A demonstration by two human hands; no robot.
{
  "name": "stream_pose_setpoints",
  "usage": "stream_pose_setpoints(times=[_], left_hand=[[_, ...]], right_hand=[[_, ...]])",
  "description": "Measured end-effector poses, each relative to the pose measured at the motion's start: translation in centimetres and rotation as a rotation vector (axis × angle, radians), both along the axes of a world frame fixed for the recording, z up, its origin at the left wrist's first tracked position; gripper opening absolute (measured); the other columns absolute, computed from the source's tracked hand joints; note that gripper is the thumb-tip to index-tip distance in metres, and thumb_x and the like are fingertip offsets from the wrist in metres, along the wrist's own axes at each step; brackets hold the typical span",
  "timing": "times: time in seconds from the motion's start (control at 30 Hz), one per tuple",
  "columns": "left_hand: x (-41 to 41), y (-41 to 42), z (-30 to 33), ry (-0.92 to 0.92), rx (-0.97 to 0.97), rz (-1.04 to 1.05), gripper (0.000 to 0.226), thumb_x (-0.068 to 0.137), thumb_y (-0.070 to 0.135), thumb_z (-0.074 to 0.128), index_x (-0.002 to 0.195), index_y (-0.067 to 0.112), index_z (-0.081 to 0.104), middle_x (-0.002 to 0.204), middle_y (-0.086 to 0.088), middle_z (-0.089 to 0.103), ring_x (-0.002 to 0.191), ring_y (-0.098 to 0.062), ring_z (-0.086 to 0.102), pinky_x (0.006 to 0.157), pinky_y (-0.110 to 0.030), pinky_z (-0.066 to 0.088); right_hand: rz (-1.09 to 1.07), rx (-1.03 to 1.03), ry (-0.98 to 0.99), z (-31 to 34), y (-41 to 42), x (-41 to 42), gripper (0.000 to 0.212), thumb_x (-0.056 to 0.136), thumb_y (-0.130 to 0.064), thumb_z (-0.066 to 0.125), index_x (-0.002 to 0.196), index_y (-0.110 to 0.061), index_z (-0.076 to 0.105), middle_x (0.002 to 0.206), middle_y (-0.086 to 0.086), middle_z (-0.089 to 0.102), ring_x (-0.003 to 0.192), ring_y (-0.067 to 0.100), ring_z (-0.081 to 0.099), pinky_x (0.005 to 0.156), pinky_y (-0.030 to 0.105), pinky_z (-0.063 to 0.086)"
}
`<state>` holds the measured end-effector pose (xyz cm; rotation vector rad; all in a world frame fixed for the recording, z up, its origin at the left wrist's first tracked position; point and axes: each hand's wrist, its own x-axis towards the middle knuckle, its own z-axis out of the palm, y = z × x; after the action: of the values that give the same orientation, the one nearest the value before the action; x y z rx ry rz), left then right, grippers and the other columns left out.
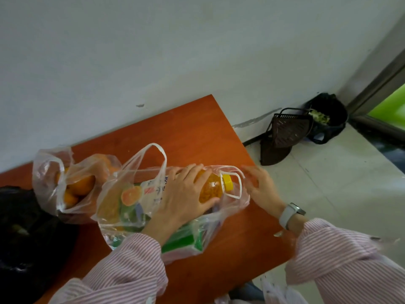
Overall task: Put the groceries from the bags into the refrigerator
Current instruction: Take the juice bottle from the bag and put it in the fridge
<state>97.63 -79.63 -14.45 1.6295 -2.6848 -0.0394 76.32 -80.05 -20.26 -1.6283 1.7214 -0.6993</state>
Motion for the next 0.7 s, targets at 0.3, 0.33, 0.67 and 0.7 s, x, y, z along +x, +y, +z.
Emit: stream_pose_setpoints(times=[0.3, 0.33, 0.67, 0.7], left_hand=[[4.6, 2.1, 1.6, -0.052, -0.075, 0.383, 0.065, 0.094, 0.053, 0.011, 0.118, 0.018, 0.061, 0.124, -0.006, 0.061, 0.123, -0.027, 0.05, 0.109, -0.051, 0.012], [6.1, 2.8, 1.5, -0.044, -0.036, 0.468, 0.067, 0.092, 0.056, 0.009, 0.125, 0.021, 0.055, 0.134, -0.006, 0.054, 0.13, -0.027, 0.042, 0.11, -0.051, 0.005], [12.9, 9.3, -0.4, 0.22, 0.021, 0.702, 0.07, 0.074, 0.043, 0.033, 0.14, 0.02, 0.024, 0.147, -0.007, 0.034, 0.134, -0.032, 0.036, 0.094, -0.051, 0.044], [13.1, 9.6, -0.5, 0.229, 0.032, 0.708, 0.075, 0.071, 0.043, 0.036, 0.141, 0.022, 0.02, 0.149, -0.005, 0.03, 0.135, -0.03, 0.034, 0.095, -0.051, 0.041]], right_hand=[[0.573, -0.29, 0.453, 6.5, -0.3, 7.9, 0.052, 0.09, -0.047, 0.028, 0.135, -0.021, 0.039, 0.131, 0.005, 0.052, 0.119, 0.024, 0.049, 0.101, 0.042, 0.035], [0.63, -0.239, 0.498, 6.5, -0.2, 8.5, 0.058, 0.089, -0.054, 0.025, 0.139, -0.024, 0.031, 0.137, 0.004, 0.045, 0.124, 0.025, 0.043, 0.105, 0.044, 0.03], [0.863, -0.047, 0.66, 7.6, -1.2, 10.4, 0.1, 0.071, -0.074, 0.05, 0.144, -0.033, -0.003, 0.153, 0.001, 0.016, 0.139, 0.024, 0.019, 0.113, 0.047, 0.02], [0.856, -0.019, 0.677, 7.7, -1.1, 10.0, 0.103, 0.07, -0.074, 0.052, 0.144, -0.034, -0.007, 0.154, 0.0, 0.013, 0.14, 0.024, 0.017, 0.114, 0.048, 0.018]])
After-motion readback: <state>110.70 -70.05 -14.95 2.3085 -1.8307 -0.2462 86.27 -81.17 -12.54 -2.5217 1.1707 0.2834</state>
